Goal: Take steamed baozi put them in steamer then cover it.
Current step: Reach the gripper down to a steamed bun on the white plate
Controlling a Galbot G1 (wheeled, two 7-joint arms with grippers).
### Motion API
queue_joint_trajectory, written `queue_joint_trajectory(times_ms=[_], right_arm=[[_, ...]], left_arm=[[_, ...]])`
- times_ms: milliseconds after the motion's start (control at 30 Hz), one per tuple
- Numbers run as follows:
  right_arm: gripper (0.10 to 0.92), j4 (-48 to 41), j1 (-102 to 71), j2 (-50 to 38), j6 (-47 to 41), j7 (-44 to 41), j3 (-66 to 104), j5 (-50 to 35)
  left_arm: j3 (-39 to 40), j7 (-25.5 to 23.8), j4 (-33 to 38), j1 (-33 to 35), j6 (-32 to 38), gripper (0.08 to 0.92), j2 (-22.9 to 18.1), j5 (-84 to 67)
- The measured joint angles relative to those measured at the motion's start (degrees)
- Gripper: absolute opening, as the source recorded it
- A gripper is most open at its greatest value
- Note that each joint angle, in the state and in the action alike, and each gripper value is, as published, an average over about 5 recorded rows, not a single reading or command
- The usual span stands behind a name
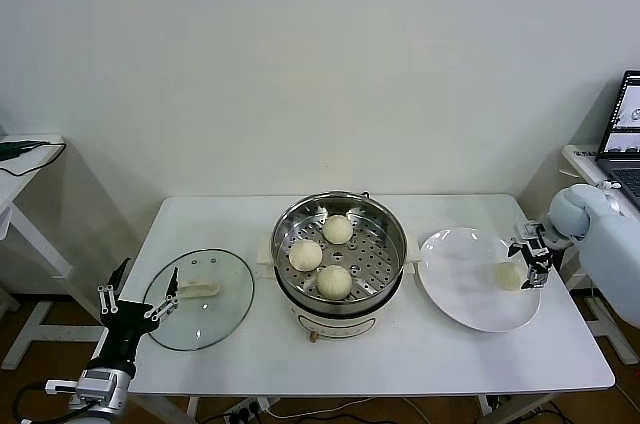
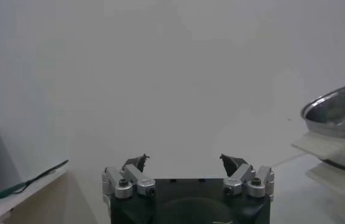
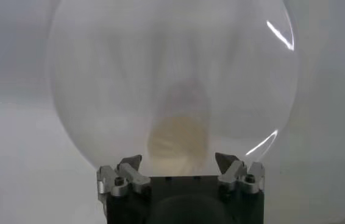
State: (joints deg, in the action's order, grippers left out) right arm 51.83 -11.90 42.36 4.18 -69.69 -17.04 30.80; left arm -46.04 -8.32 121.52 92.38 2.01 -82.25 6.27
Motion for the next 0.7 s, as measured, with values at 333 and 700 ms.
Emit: queue_joint_trajectory(times_ms=[333,700], right_arm=[[0.823,-2.1,-1.0,2.4,0.5,0.9,1.7,2.1],[0.69,-2.5,-0.7,2.7,0.6,0.8,2.0,2.7]], left_arm=[[-0.1,0.0,-0.2,0.0,0.0,0.823,0.1,0.0],[0.0,0.0,-0.1,-0.1,0.1,0.823,0.0,0.0]])
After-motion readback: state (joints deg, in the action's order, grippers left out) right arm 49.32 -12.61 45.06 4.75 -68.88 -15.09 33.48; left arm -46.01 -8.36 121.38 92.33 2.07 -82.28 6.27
